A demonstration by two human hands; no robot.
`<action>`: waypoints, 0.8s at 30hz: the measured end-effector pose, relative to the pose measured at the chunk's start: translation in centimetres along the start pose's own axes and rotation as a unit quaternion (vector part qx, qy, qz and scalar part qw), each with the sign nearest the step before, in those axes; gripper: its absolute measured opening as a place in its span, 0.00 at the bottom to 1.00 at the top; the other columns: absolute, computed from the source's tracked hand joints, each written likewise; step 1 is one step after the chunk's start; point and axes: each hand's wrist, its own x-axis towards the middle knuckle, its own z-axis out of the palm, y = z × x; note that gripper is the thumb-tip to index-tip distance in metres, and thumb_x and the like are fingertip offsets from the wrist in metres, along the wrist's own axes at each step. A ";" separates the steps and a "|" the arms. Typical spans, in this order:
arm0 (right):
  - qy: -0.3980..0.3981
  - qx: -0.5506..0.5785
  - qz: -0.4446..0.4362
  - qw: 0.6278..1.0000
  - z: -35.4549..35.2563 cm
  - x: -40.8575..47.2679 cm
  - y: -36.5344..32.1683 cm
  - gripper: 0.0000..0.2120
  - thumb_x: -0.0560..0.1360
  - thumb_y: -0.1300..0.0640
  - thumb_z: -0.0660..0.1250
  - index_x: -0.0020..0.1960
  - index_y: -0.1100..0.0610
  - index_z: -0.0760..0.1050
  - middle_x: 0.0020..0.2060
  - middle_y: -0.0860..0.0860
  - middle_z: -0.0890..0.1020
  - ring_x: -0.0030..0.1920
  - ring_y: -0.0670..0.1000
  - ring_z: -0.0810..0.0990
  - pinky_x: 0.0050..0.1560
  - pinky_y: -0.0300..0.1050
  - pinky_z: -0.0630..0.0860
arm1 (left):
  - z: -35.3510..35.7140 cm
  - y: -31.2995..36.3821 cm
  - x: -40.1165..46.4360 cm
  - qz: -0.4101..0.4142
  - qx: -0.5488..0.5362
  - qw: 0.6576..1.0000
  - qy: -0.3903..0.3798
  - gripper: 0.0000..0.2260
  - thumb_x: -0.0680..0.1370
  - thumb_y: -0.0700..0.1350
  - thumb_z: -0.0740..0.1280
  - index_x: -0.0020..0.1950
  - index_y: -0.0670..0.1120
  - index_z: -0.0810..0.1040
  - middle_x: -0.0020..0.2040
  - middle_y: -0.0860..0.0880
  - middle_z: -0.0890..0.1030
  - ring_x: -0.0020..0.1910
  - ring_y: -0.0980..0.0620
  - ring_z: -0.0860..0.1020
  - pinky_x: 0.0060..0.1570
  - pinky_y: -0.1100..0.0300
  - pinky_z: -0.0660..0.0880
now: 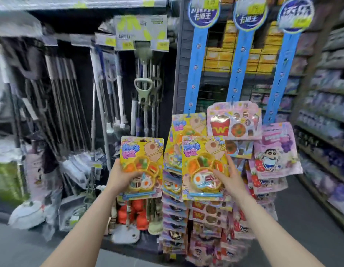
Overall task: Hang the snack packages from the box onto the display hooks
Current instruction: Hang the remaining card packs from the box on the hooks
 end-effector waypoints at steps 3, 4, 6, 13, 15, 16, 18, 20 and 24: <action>0.015 -0.008 -0.018 1.000 1.2 1.7 -1.5 0.33 0.75 0.55 0.66 0.73 0.42 0.54 0.74 0.45 0.58 0.73 0.50 0.57 0.67 0.50 0.61 | -1.6 1.0 2.8 0.027 0.013 1.000 -0.001 0.24 0.64 0.40 0.79 0.52 0.46 0.68 0.41 0.56 0.75 0.40 0.56 0.75 0.42 0.59 0.71; 0.022 -0.008 -0.026 0.999 1.8 2.3 -1.8 0.32 0.75 0.55 0.66 0.73 0.42 0.55 0.74 0.45 0.59 0.73 0.50 0.57 0.67 0.49 0.61 | -2.0 1.1 4.0 0.034 0.018 0.999 -0.005 0.25 0.63 0.41 0.79 0.52 0.45 0.69 0.42 0.54 0.76 0.41 0.55 0.76 0.43 0.58 0.72; 0.043 -0.006 -0.036 0.998 3.0 3.8 -2.6 0.32 0.75 0.57 0.66 0.73 0.44 0.56 0.73 0.45 0.60 0.73 0.50 0.59 0.66 0.47 0.60 | -3.0 1.1 6.8 0.047 0.026 0.998 -0.023 0.27 0.62 0.43 0.80 0.54 0.43 0.70 0.47 0.50 0.77 0.46 0.51 0.78 0.48 0.55 0.74; 0.125 -0.006 -0.039 0.991 7.4 9.4 -6.2 0.31 0.74 0.54 0.67 0.72 0.42 0.57 0.72 0.47 0.64 0.72 0.52 0.62 0.69 0.56 0.63 | -6.0 2.5 17.2 0.100 0.010 0.991 -0.088 0.29 0.61 0.48 0.80 0.56 0.50 0.70 0.50 0.52 0.81 0.47 0.53 0.80 0.50 0.51 0.78; 0.141 0.004 -0.046 0.989 8.1 10.7 -7.5 0.31 0.74 0.54 0.67 0.73 0.43 0.57 0.73 0.48 0.63 0.72 0.53 0.61 0.68 0.55 0.62 | -6.1 3.5 19.4 0.110 0.012 0.988 -0.106 0.25 0.61 0.49 0.80 0.52 0.53 0.71 0.47 0.53 0.81 0.46 0.53 0.81 0.51 0.50 0.78; 0.149 0.005 -0.050 0.988 8.5 11.3 -8.2 0.32 0.74 0.54 0.67 0.73 0.44 0.57 0.73 0.48 0.62 0.73 0.53 0.60 0.68 0.55 0.62 | -6.3 4.0 20.4 0.115 0.020 0.987 -0.110 0.22 0.62 0.48 0.80 0.49 0.55 0.71 0.46 0.55 0.81 0.45 0.54 0.80 0.51 0.50 0.78; 0.162 0.003 -0.056 0.985 9.1 12.4 -9.3 0.34 0.73 0.55 0.69 0.73 0.45 0.57 0.74 0.48 0.60 0.73 0.53 0.59 0.68 0.54 0.61 | -6.6 4.9 22.1 0.121 0.009 0.985 -0.120 0.23 0.62 0.48 0.80 0.48 0.55 0.70 0.45 0.55 0.80 0.45 0.53 0.80 0.51 0.50 0.78; 0.174 -0.004 -0.053 0.983 9.5 13.5 -10.1 0.34 0.72 0.55 0.70 0.73 0.45 0.57 0.74 0.48 0.60 0.73 0.53 0.60 0.68 0.54 0.62 | -6.5 5.4 23.7 0.120 -0.005 0.984 -0.129 0.30 0.59 0.52 0.81 0.54 0.51 0.70 0.49 0.52 0.81 0.47 0.52 0.81 0.51 0.48 0.79; 0.190 -0.015 -0.051 0.980 9.9 15.7 -11.2 0.34 0.72 0.54 0.69 0.73 0.45 0.57 0.74 0.48 0.61 0.73 0.53 0.60 0.68 0.53 0.62 | -6.4 5.8 26.0 0.125 0.001 0.985 -0.119 0.30 0.60 0.50 0.81 0.55 0.47 0.69 0.48 0.51 0.80 0.47 0.51 0.80 0.50 0.49 0.78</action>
